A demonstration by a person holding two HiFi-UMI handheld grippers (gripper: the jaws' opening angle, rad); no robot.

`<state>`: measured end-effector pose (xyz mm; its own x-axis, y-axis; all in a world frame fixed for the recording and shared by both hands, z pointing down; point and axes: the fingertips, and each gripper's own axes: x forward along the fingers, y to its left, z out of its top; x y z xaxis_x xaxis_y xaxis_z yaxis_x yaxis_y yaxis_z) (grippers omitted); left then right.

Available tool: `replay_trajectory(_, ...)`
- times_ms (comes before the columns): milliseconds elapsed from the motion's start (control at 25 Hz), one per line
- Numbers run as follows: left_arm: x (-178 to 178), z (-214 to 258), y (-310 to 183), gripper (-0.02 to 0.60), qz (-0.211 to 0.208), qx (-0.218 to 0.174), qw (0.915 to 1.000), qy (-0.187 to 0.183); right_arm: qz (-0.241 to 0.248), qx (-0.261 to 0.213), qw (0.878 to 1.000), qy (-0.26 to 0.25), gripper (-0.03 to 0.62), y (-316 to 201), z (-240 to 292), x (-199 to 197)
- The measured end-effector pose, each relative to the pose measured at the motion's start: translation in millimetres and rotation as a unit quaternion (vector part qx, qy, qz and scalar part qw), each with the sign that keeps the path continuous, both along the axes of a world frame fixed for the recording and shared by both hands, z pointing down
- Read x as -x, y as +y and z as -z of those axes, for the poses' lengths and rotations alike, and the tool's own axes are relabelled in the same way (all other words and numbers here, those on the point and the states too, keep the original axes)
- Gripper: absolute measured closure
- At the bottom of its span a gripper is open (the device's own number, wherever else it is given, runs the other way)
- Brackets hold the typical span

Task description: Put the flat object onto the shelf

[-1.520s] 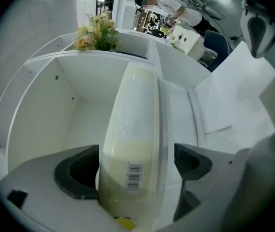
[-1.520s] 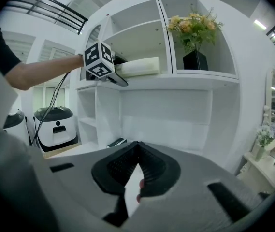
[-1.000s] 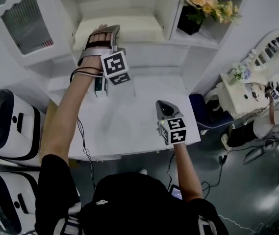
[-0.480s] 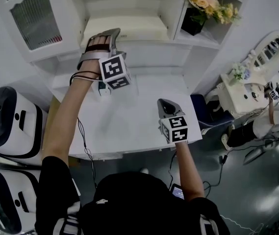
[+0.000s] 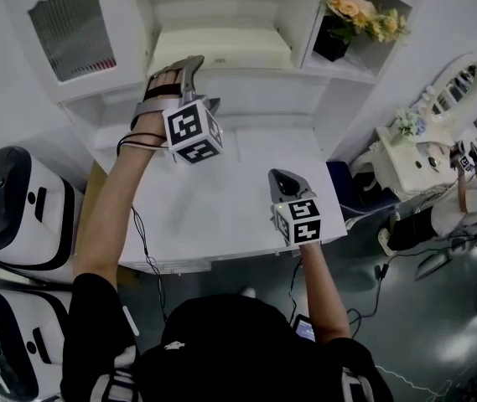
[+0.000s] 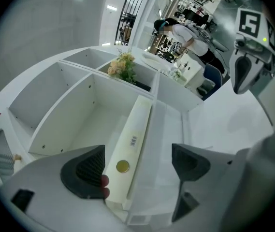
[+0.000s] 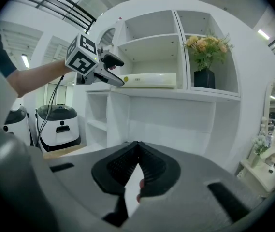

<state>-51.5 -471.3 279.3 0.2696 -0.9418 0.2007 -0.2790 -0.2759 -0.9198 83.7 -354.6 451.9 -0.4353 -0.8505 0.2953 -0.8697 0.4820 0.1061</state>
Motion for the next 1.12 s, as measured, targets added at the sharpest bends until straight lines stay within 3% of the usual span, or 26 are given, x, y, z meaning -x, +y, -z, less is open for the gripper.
replay_trajectory(160, 5, 0, 15, 0.168, -0.005, -0.005, 0.9997, 0.024, -0.002, -0.003, 1.0, 0.0, 0.594, 7, 3, 6)
replay_trajectory(200, 7, 3, 20, 0.196, -0.007, -0.012, 0.9994, 0.032, -0.002, -0.004, 1.0, 0.001, 0.594, 9, 4, 7)
replay_trajectory(280, 11, 9, 29, 0.318, -0.009, -0.029, 0.998, 0.055, -0.003, -0.005, 1.0, 0.001, 0.594, 14, 5, 11)
replay_trajectory(320, 14, 12, 33, 0.339, -0.01, -0.035, 0.9973, 0.064, -0.002, -0.005, 1.0, 0.001, 0.594, 16, 6, 13)
replay_trajectory(680, 36, 9, 67, 0.387, -0.01, -0.039, 0.9937, 0.105, -0.005, -0.017, 1.0, -0.004, 0.594, 34, 16, 32)
replay_trajectory(1120, 69, 5, 115, 0.504, -0.011, -0.044, 0.9826, 0.18, -0.007, -0.032, 0.999, -0.003, 0.594, 64, 28, 60)
